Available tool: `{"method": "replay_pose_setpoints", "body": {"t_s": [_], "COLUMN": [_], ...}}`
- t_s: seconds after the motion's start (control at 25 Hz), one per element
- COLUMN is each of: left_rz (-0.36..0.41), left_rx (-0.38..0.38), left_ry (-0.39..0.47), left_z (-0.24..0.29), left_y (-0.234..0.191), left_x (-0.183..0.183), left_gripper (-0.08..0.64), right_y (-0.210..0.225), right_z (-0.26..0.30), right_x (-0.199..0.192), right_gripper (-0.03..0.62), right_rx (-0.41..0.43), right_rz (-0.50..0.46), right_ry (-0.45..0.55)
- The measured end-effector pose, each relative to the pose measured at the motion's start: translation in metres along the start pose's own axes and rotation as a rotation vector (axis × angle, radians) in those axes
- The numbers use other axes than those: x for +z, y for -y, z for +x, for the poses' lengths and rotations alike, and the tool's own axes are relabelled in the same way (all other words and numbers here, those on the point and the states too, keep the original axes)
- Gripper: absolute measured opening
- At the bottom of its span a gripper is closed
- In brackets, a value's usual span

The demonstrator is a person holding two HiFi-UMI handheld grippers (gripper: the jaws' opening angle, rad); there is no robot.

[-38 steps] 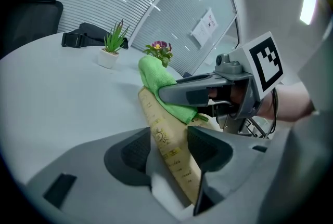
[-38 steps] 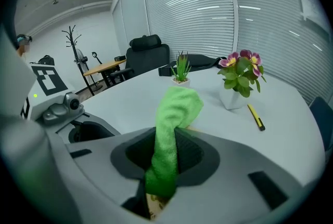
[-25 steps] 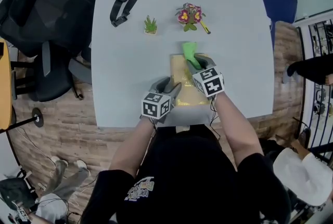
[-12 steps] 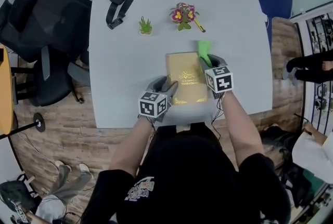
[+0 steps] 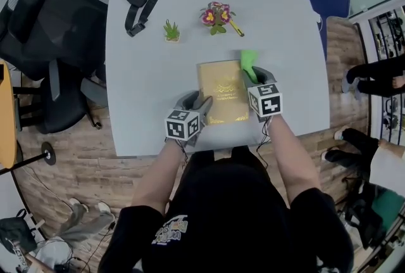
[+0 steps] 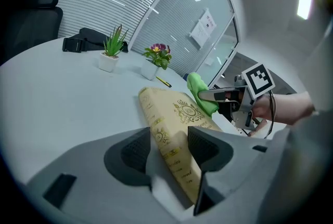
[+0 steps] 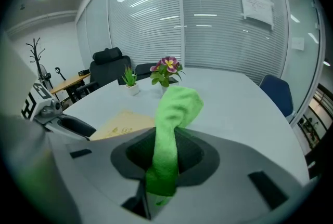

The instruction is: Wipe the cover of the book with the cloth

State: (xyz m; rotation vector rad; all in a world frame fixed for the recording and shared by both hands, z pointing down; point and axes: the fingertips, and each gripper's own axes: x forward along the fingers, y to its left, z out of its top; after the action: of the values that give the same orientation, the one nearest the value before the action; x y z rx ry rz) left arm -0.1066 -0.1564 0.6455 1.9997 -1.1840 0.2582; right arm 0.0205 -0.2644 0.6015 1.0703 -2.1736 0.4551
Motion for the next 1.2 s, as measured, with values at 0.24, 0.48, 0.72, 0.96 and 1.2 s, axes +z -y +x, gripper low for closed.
{"method": "replay_pose_setpoints", "body": {"t_s": [0.24, 0.48, 0.72, 0.96, 1.2], "left_rz": [0.0, -0.002, -0.002, -0.002, -0.006], "left_rx": [0.001, -0.002, 0.001, -0.002, -0.006], "left_ry": [0.0, -0.003, 0.0, 0.001, -0.003], "left_z": [0.0, 0.001, 0.001, 0.002, 0.001], "left_y": [0.0, 0.0, 0.001, 0.0, 0.0], "left_x": [0.0, 0.0, 0.0, 0.0, 0.0], "left_gripper": [0.225, 0.225, 0.225, 0.224, 0.225], "right_y": [-0.054, -0.106, -0.139, -0.137, -0.134], "right_z": [-0.002, 0.004, 0.007, 0.014, 0.013], "right_x": [0.011, 0.005, -0.006, -0.017, -0.017], "right_gripper": [0.097, 0.097, 0.097, 0.097, 0.097], "right_rx": [0.12, 0.23, 0.326, 0.334, 0.315], "right_rz": [-0.057, -0.11, -0.189, -0.162, -0.192], "right_ry": [0.02, -0.004, -0.052, -0.075, -0.051]}}
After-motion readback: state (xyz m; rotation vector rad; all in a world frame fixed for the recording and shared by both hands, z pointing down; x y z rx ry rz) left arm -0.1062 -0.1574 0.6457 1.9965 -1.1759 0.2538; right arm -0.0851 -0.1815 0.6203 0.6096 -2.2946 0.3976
